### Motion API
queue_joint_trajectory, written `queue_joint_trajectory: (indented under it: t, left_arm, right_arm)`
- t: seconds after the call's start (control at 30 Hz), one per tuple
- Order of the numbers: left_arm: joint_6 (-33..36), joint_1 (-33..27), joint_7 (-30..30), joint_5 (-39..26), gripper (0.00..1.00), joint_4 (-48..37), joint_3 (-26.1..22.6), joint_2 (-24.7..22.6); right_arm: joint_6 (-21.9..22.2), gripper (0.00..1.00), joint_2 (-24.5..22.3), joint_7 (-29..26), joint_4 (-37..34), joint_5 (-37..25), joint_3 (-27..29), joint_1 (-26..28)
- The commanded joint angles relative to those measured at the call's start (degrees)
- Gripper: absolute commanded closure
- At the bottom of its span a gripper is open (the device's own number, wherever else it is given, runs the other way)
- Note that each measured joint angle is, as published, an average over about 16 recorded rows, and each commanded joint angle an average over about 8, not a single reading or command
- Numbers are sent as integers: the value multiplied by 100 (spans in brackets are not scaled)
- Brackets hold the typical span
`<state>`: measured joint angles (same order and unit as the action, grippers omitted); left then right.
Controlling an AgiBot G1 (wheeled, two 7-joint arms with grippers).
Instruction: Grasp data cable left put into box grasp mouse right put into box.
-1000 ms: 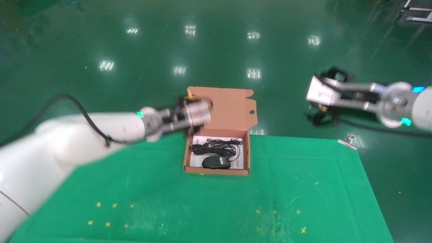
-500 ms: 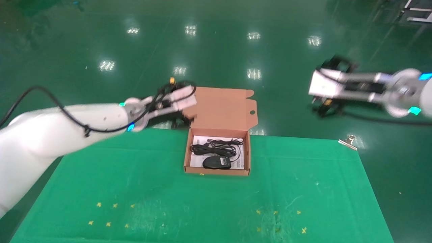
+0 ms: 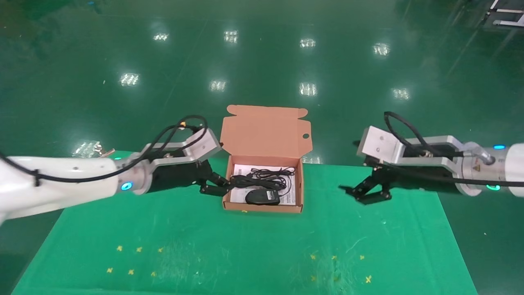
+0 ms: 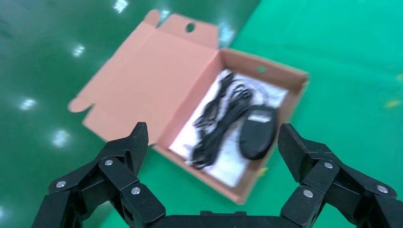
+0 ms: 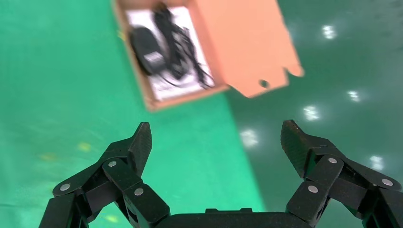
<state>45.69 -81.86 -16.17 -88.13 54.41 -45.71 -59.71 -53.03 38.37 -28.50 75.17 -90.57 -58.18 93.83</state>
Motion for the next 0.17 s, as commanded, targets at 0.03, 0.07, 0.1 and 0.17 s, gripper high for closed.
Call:
queue_joint_trajectory:
  t: [0.03,0.07,0.1,0.17]
  left_arm:
    - [309,157,42,357,0,148,229,191]
    - [412,209,56,477,0,198,306,254]
    - [463,235,63,536,0,222,344,286]
    - [566,287,77,654,0,271,420,349]
  right_arm:
    - [-252,0,-26,137,-12,376,325,-249]
    - [-337,0,-34,183,-16,502,434,-332]
    - [-378,0,-39,205,-18,564,488,-373]
    - [-462,0,-47,251,-23,689,596,-456]
